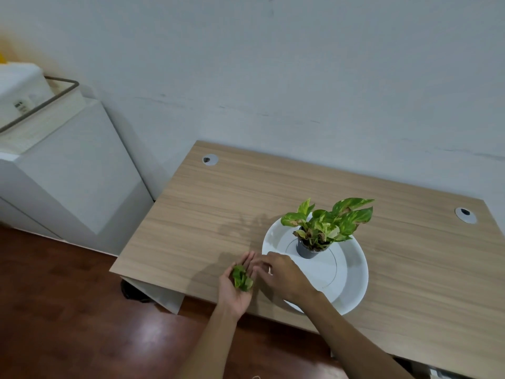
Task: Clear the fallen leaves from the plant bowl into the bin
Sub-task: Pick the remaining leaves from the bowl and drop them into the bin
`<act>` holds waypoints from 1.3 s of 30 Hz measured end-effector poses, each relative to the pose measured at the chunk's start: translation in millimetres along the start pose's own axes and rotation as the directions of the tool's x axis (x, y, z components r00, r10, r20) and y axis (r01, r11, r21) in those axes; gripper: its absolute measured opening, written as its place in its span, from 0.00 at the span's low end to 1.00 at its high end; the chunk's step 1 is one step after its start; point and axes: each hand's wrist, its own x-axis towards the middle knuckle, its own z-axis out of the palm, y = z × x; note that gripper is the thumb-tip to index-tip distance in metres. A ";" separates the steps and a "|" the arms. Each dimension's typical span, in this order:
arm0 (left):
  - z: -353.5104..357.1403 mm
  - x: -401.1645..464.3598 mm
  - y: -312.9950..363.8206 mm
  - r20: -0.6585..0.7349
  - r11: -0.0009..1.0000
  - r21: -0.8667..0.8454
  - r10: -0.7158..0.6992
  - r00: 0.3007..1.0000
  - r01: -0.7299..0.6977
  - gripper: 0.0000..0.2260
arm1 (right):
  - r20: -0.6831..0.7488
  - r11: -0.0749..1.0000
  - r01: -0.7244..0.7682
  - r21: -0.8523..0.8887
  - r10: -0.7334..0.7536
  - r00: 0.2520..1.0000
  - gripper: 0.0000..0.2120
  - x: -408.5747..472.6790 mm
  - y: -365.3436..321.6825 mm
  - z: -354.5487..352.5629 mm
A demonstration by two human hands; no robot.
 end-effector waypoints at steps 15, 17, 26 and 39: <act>-60.0 -15.3 24.3 -0.099 0.987 -0.145 0.058 0.993 -0.072 0.20 | 0.151 0.765 0.217 -0.606 -0.157 0.976 0.06 -8.8 -4.8 44.0; -60.3 -14.8 25.8 -0.099 0.987 -0.143 0.058 0.993 -0.072 0.20 | 0.158 0.729 0.240 -0.641 -0.180 0.971 0.06 -6.4 -5.0 47.7; -62.0 -11.0 29.2 -0.083 0.984 -0.162 0.060 0.995 -0.073 0.20 | 0.227 0.681 0.262 -0.684 -0.143 0.963 0.07 0.3 -4.4 51.4; -51.7 -8.3 30.6 -0.062 0.996 -0.062 0.062 0.996 -0.066 0.20 | 0.082 0.945 0.170 -0.278 -0.153 0.985 0.10 20.9 -41.2 34.7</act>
